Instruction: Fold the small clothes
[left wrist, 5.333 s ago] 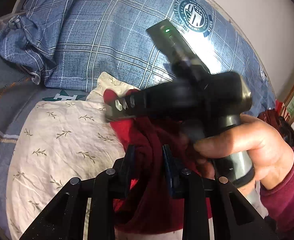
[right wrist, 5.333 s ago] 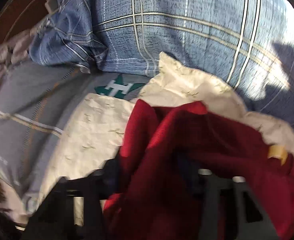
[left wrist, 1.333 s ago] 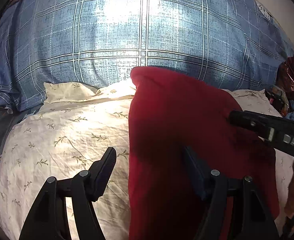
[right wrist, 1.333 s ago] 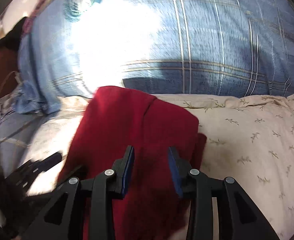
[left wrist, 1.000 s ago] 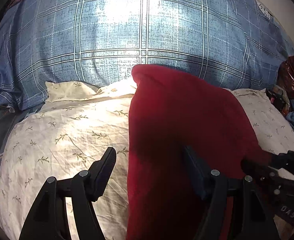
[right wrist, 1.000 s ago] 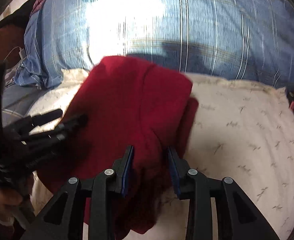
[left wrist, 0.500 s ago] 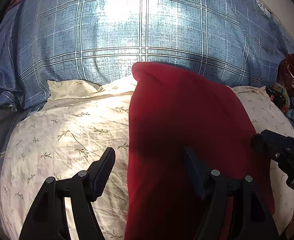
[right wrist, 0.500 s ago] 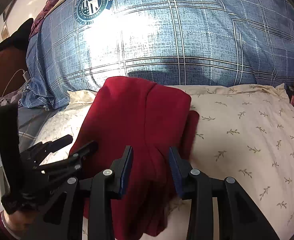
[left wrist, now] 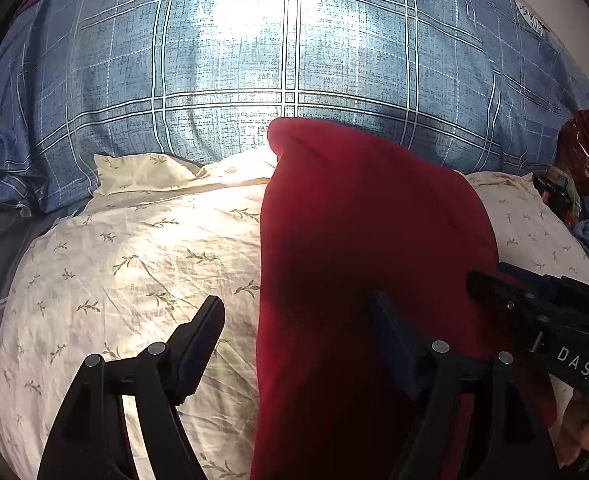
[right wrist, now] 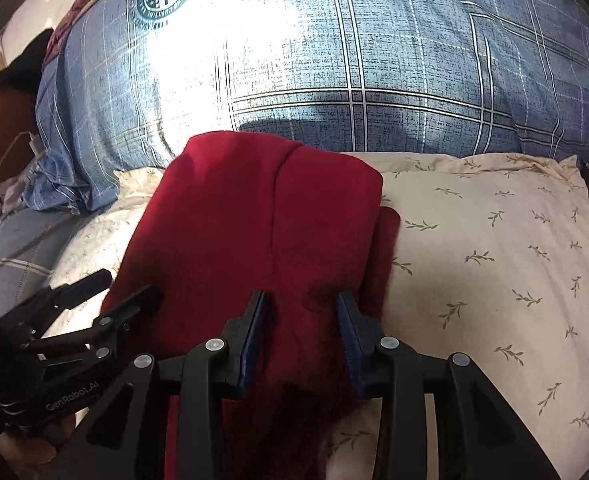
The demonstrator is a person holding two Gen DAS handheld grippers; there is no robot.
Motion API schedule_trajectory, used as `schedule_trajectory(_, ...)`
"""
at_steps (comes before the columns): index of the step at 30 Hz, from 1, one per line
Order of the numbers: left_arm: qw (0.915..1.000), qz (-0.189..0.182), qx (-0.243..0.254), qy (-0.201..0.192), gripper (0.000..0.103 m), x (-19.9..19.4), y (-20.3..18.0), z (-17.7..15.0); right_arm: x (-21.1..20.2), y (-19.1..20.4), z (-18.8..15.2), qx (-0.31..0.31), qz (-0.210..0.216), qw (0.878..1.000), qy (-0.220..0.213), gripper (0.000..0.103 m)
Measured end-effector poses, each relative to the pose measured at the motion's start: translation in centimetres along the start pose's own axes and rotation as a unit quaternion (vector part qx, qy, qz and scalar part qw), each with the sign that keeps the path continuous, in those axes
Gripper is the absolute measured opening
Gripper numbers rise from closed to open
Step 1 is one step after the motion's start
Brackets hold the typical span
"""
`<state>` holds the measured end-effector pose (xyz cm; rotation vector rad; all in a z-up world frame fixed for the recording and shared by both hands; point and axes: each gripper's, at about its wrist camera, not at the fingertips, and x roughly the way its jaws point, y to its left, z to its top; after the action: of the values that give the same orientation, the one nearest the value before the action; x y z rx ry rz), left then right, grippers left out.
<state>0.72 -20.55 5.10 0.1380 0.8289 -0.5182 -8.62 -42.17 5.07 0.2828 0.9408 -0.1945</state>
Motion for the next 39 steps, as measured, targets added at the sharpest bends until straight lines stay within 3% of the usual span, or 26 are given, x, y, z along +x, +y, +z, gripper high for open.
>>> schedule_trajectory(1, 1.0, -0.004, 0.0, 0.0, 0.076, 0.0, 0.1, 0.0, -0.5, -0.4, 0.0, 0.012, 0.01, 1.0, -0.006, 0.039)
schedule_trajectory(8, 0.9971, -0.068, -0.029, 0.017, 0.08, 0.1, 2.7, 0.5, -2.4, -3.1, -0.1, 0.064, 0.04, 0.996, -0.047, 0.086)
schedule_trajectory(14, 0.9883, -0.135, -0.06, 0.037, 0.082, 1.5, 4.8, 0.7, 0.3, -4.3, 0.2, 0.083, 0.072, 0.994, -0.023, 0.086)
schedule_trajectory(18, 0.984, -0.159, -0.066, 0.048, 0.086, 2.9, 5.2, 0.8, 2.7, -5.6, 0.1, 0.126, 0.125, 0.984, -0.006, 0.087)
schedule_trajectory(22, 0.978, -0.18, -0.082, 0.066, 0.091, 4.7, 5.4, 1.1, 3.8, -4.6, 0.8, 0.111, 0.147, 0.983, -0.002, 0.083)
schedule_trajectory(23, 0.977, -0.185, -0.083, 0.066, 0.089, 4.7, 5.4, 1.1, 3.9, -4.1, 0.9, 0.102, 0.138, 0.985, -0.003, 0.072)
schedule_trajectory(25, 0.9759, -0.193, -0.079, 0.065, 0.069, 5.0, 5.2, 1.5, 3.6, -3.0, 1.2, 0.08, 0.118, 0.99, -0.009, 0.062)
schedule_trajectory(27, 0.979, -0.182, -0.069, 0.061, 0.064, 4.4, 4.8, 1.7, 2.7, -2.4, 1.5, 0.07, 0.112, 0.991, -0.016, 0.046)
schedule_trajectory(29, 0.9811, -0.176, -0.056, 0.057, 0.057, 3.5, 4.6, 1.7, 1.3, -2.0, 1.7, 0.069, 0.122, 0.99, -0.023, 0.042)
schedule_trajectory(31, 0.9816, -0.176, -0.05, 0.054, 0.05, 1.4, 4.8, 1.5, -0.3, -1.3, 1.6, 0.064, 0.14, 0.988, -0.023, 0.042)
schedule_trajectory(34, 0.9844, -0.165, -0.041, 0.046, 0.047, -2.3, 5.3, 0.3, -2.7, 0.5, 0.8, 0.044, 0.163, 0.985, -0.026, 0.042)
schedule_trajectory(37, 0.9879, -0.137, -0.048, 0.052, 0.047, -5.0, 6.3, -2.3, -3.2, 2.4, -1.3, 0.037, 0.181, 0.983, 0.007, 0.042)
schedule_trajectory(39, 0.9885, -0.124, -0.063, 0.06, 0.048, -5.5, 7.0, -4.0, -2.4, 3.2, -2.8, 0.039, 0.178, 0.983, 0.024, 0.051)
